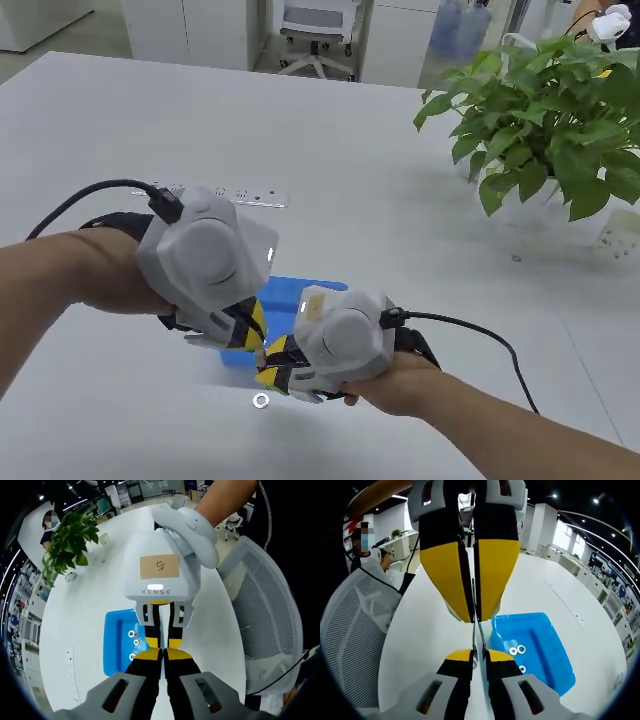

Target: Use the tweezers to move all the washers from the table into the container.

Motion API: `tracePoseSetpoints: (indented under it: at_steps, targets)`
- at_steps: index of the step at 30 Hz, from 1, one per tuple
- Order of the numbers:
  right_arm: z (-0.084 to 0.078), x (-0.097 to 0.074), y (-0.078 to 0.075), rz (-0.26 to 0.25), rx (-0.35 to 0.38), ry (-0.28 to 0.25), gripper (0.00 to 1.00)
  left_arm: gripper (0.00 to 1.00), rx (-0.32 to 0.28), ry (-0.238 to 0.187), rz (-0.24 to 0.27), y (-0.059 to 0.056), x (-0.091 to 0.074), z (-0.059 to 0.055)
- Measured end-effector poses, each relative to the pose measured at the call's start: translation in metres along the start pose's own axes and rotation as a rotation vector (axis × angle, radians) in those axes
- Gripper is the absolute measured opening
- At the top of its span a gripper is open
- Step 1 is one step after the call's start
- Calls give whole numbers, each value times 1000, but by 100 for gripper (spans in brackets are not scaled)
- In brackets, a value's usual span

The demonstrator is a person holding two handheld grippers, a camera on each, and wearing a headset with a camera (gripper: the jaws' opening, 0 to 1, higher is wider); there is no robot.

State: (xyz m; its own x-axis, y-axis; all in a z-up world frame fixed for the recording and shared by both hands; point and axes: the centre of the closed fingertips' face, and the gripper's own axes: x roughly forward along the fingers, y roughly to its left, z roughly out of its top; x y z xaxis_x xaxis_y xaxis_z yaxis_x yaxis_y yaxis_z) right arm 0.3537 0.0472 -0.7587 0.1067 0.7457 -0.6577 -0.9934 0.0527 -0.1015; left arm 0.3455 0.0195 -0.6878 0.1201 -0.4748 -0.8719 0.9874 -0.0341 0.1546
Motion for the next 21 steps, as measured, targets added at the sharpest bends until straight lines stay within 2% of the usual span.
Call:
tracePoseSetpoints:
  at_steps: [21]
  targets:
    - [-15, 15, 15, 32, 17, 15, 12, 5, -38, -2, -39, -13, 17, -13]
